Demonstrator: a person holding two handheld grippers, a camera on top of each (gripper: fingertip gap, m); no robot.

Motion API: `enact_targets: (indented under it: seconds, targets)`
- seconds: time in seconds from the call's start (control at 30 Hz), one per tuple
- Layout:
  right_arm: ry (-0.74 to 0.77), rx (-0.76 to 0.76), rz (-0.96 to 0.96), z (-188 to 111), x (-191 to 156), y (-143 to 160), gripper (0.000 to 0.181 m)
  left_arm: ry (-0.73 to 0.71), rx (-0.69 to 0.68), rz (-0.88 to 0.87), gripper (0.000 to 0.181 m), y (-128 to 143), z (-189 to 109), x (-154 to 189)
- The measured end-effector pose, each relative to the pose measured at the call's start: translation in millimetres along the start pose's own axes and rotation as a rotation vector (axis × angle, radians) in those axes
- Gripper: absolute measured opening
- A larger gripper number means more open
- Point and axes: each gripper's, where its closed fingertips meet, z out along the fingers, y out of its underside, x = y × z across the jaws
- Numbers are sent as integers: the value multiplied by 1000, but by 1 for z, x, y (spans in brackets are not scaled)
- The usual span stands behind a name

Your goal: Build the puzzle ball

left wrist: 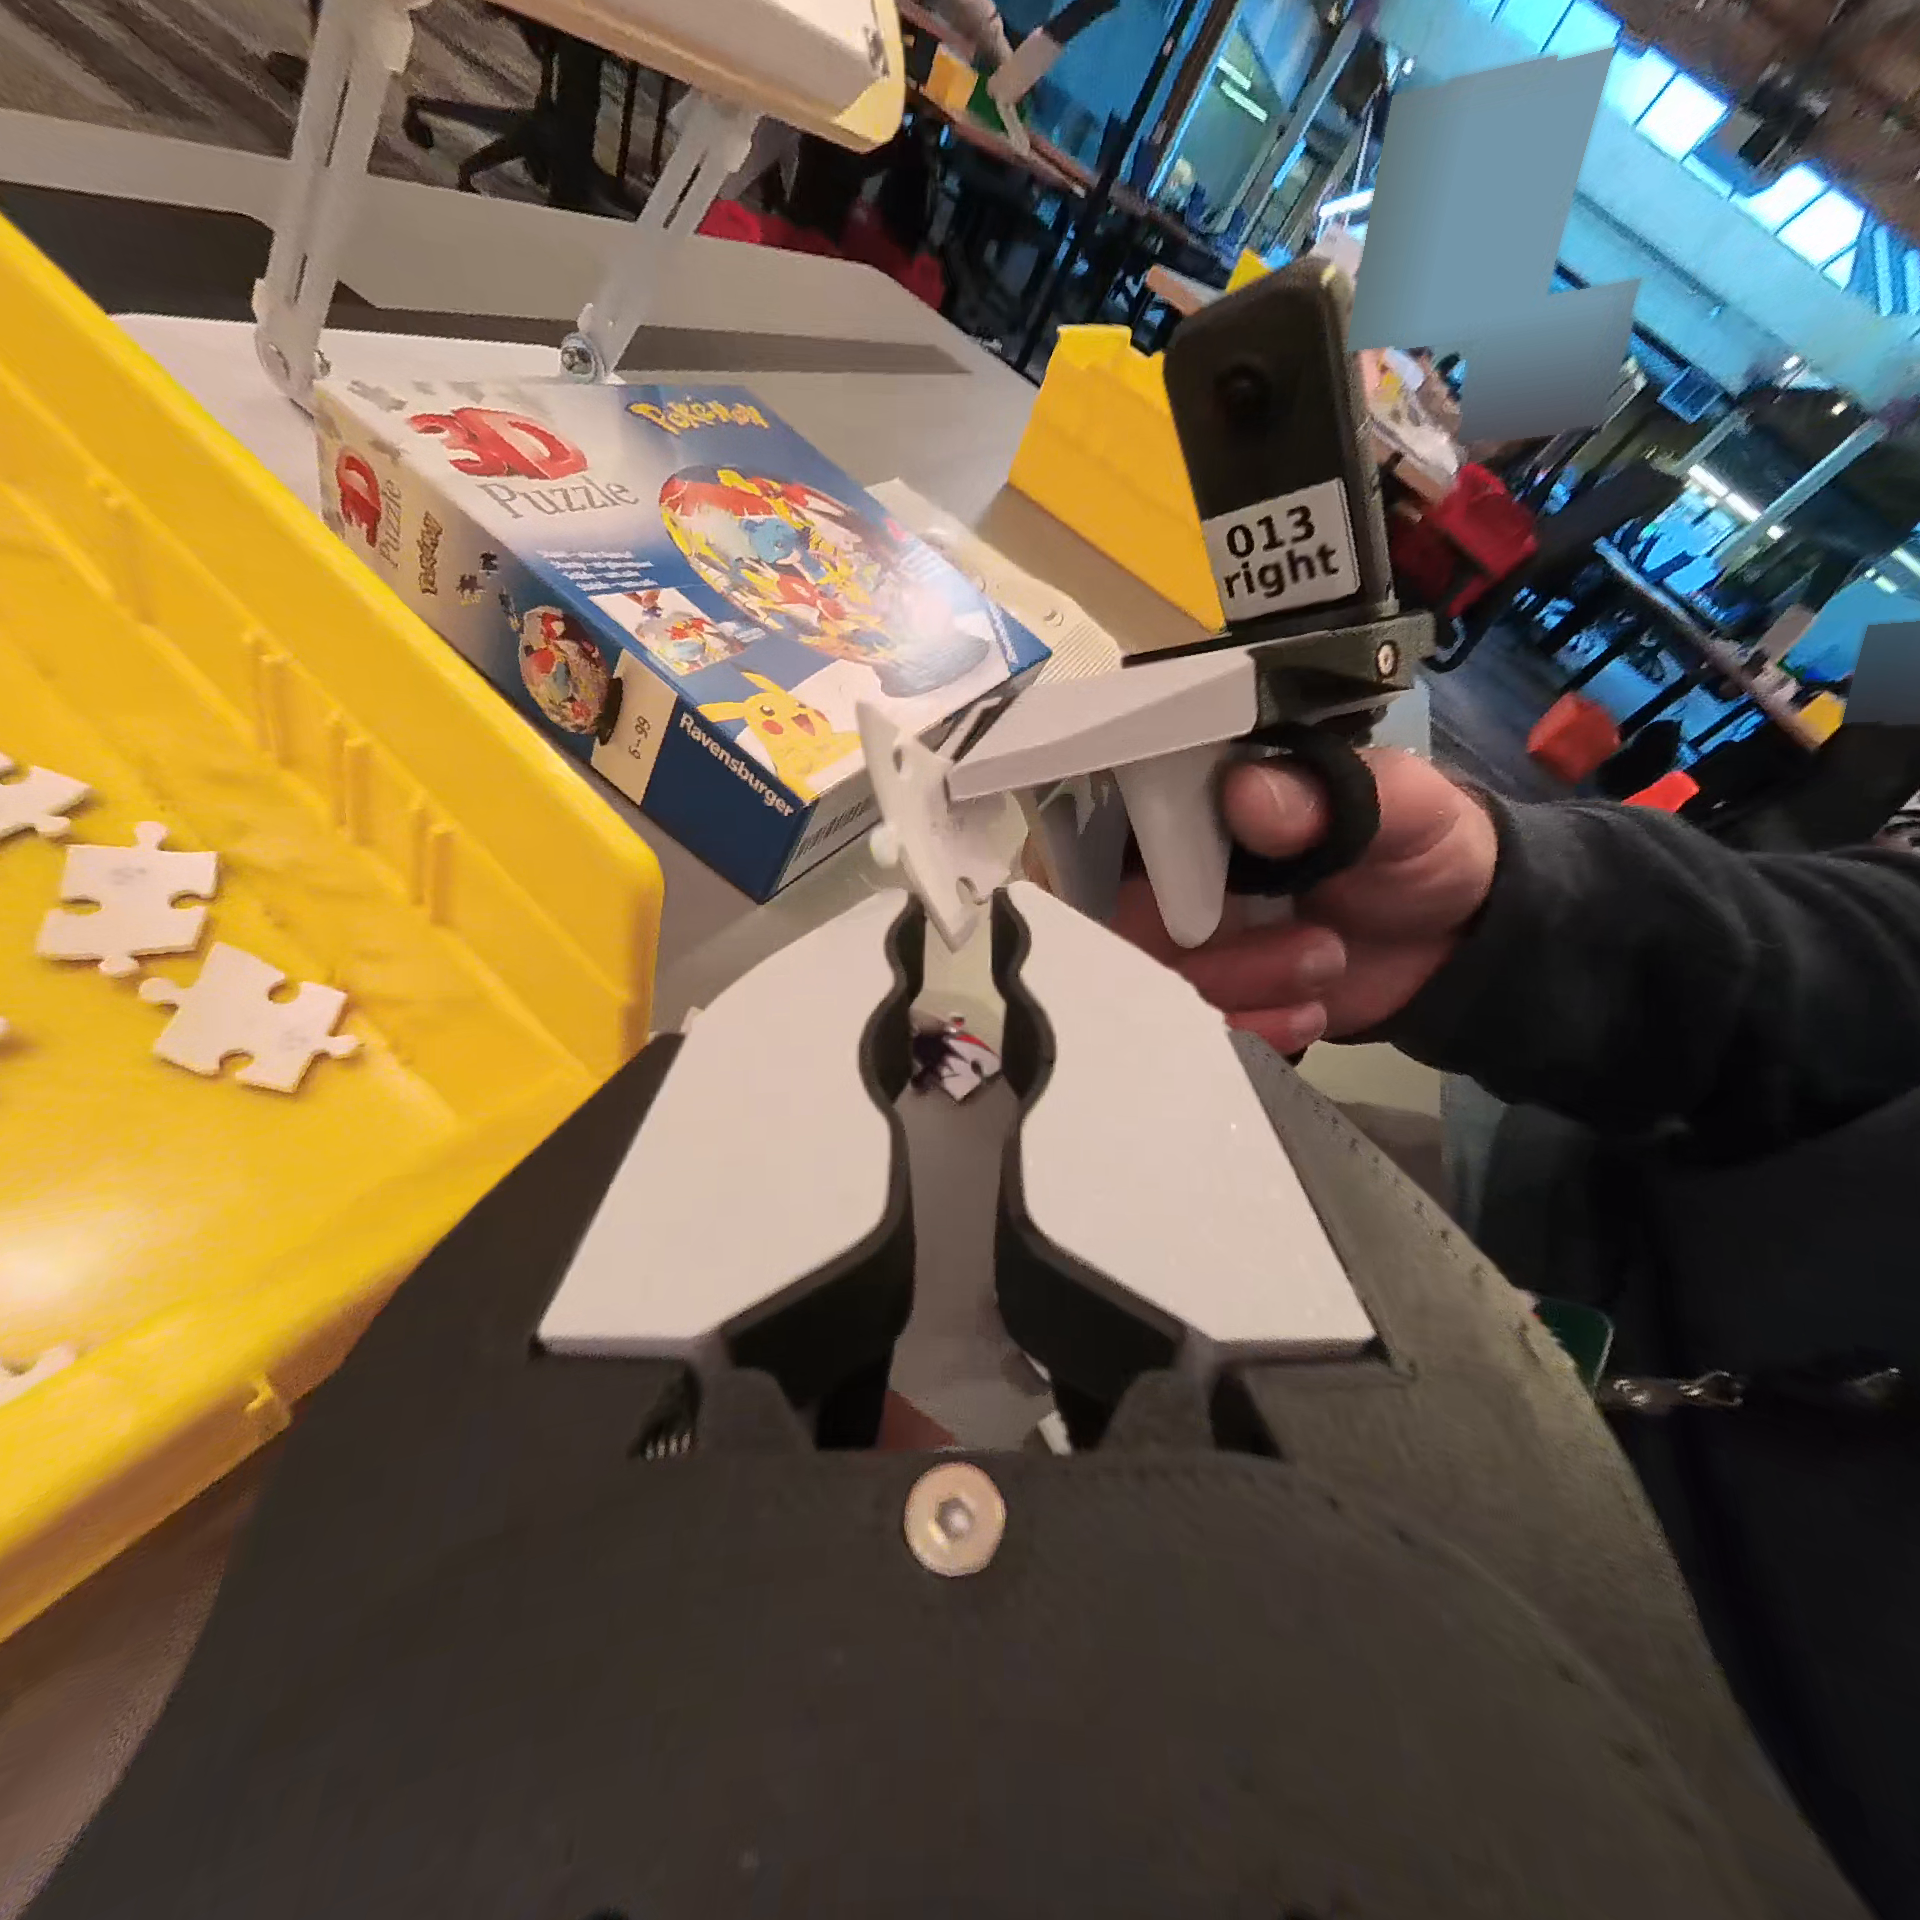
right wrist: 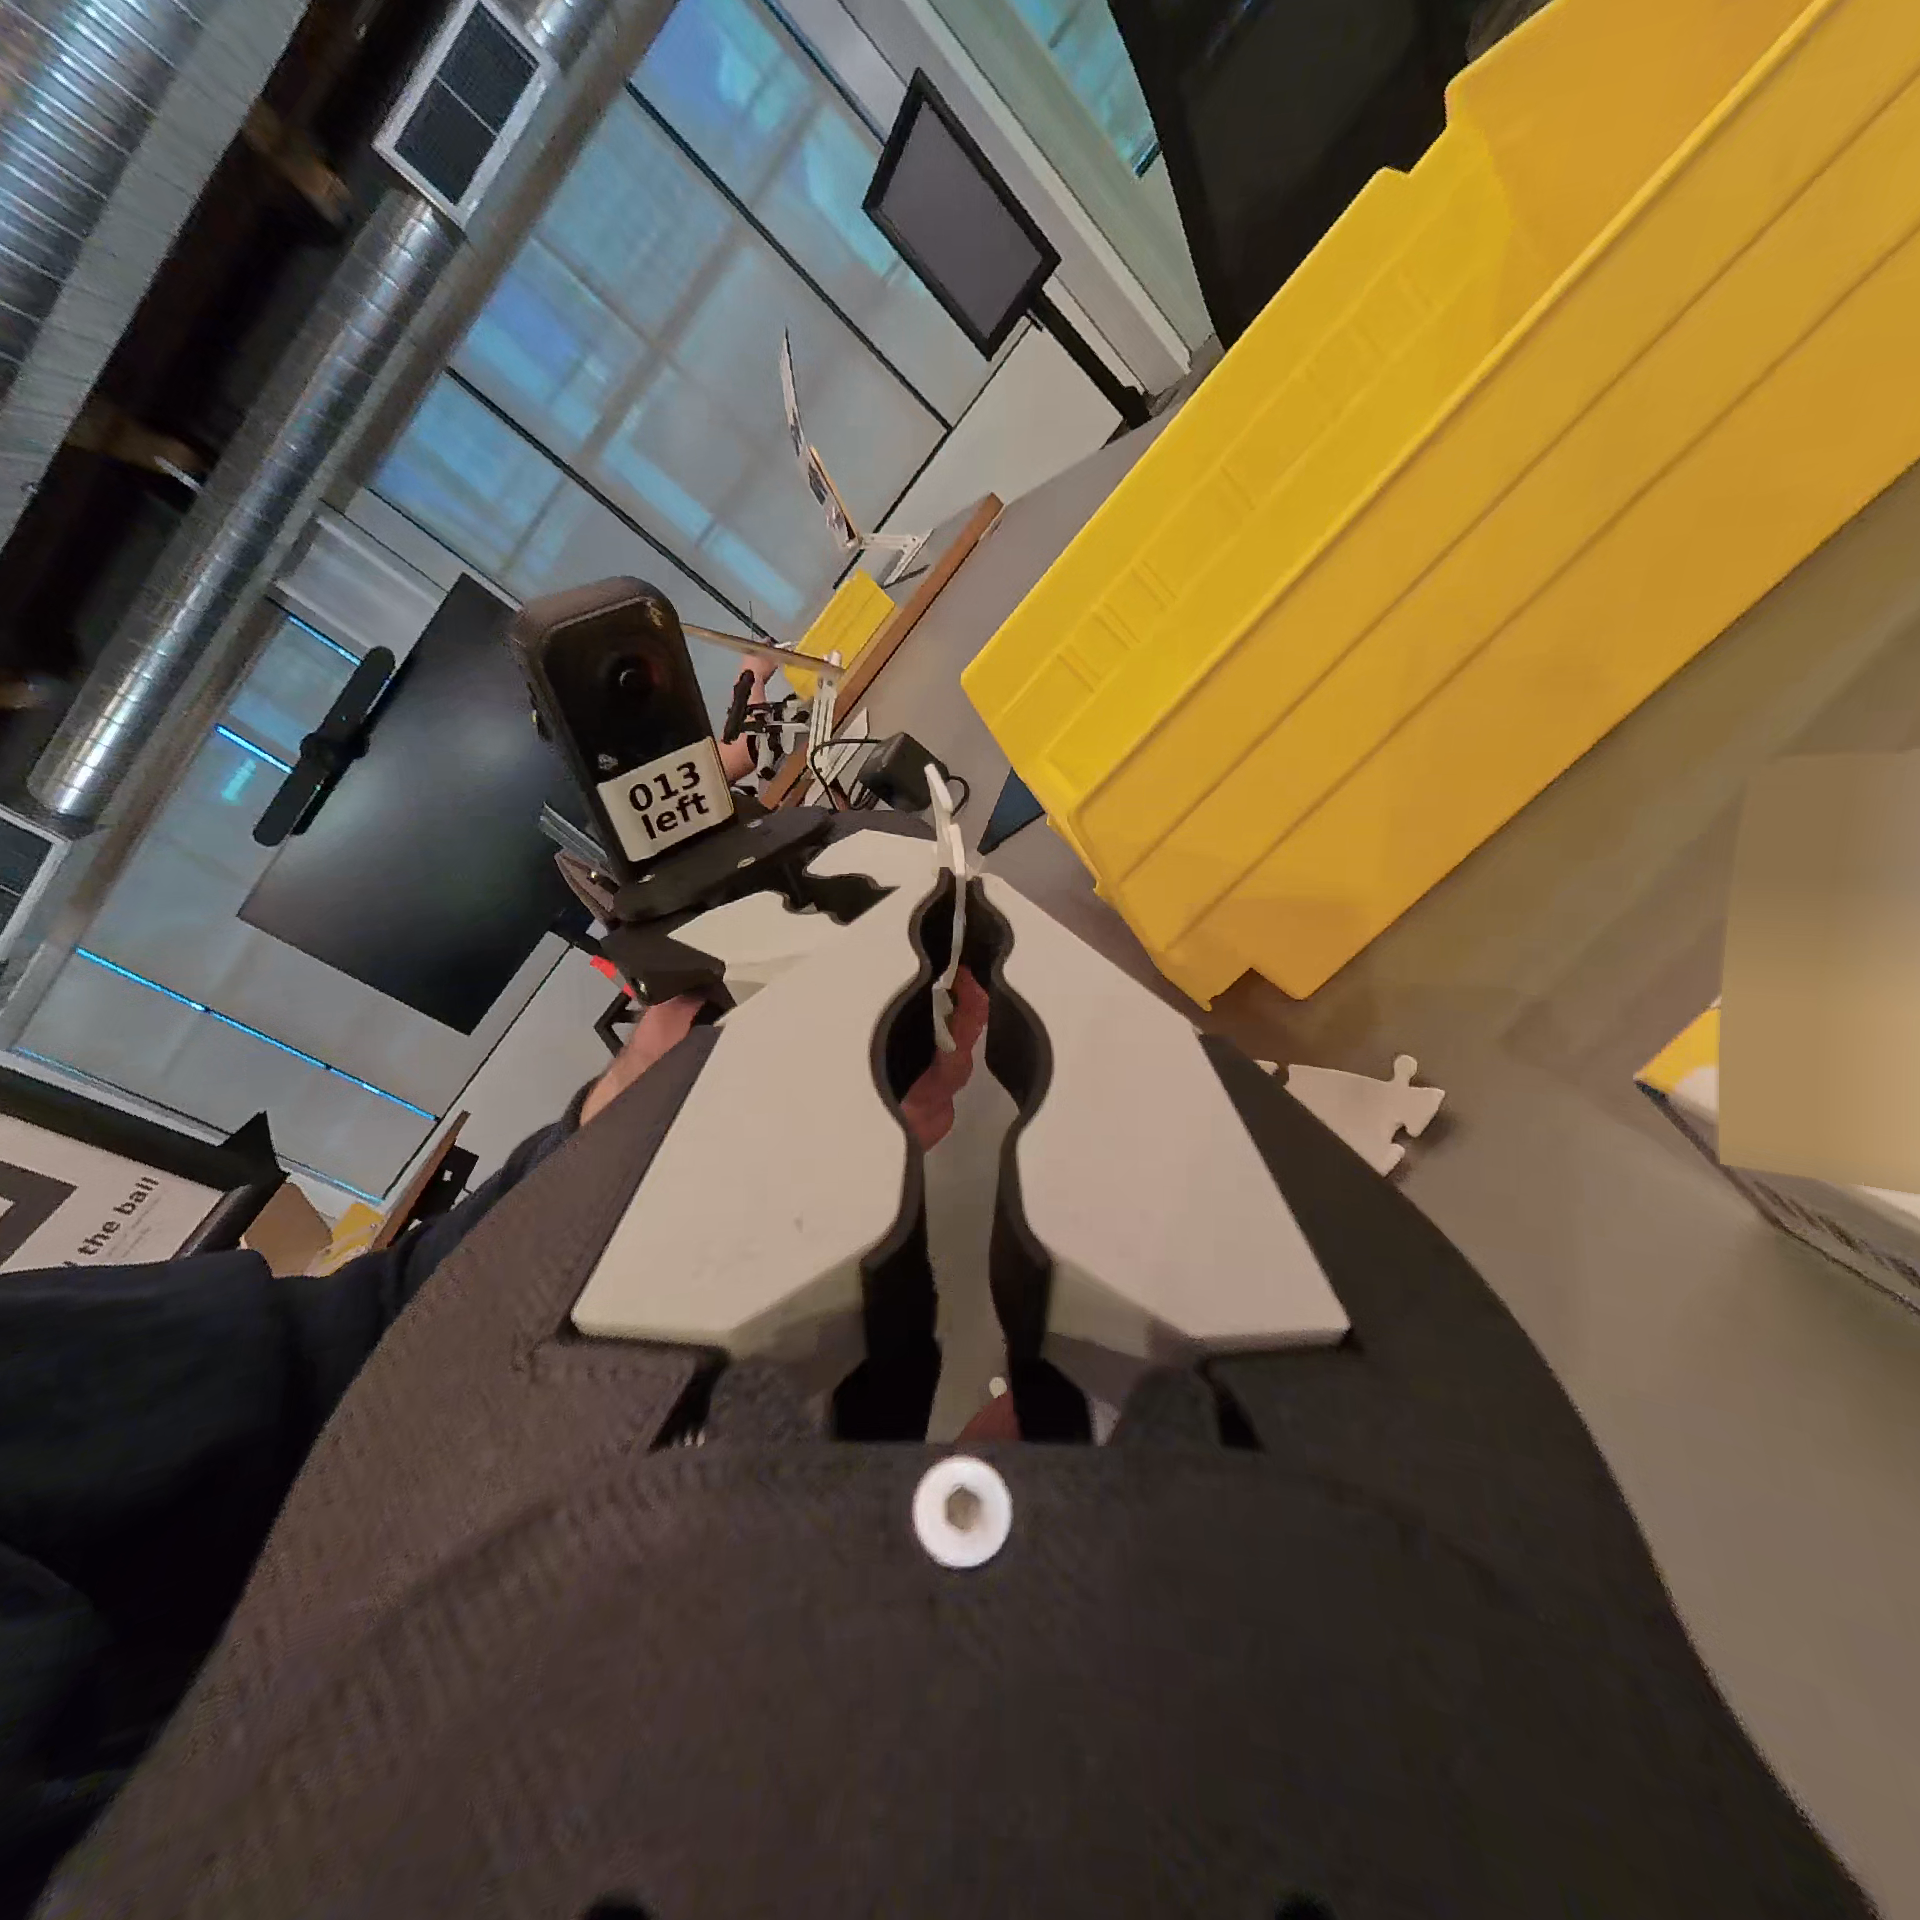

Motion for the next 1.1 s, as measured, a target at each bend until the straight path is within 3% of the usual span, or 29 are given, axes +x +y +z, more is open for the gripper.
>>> enact_targets:
  seconds: [0.27,0.37,0.67,0.8,1.1]
  targets:
    - [44,-98,-90,-3,-1,9,2,70,-89,5,2,7,-6,3]
    - [66,-109,-113,-3,1,7,1,113,-66,-66,2,3,-8,1]
    - [81,-108,-80,-5,8,14,0,63,16,-88,0,-2,-10,-11]
    - [143,-132,-71,-4,21,15,0,-44,-7,-50,0,0,-16,-22]
    - [324,-336,-143,14,62,48,0,-337,-334,161,6,54,-16,-59]
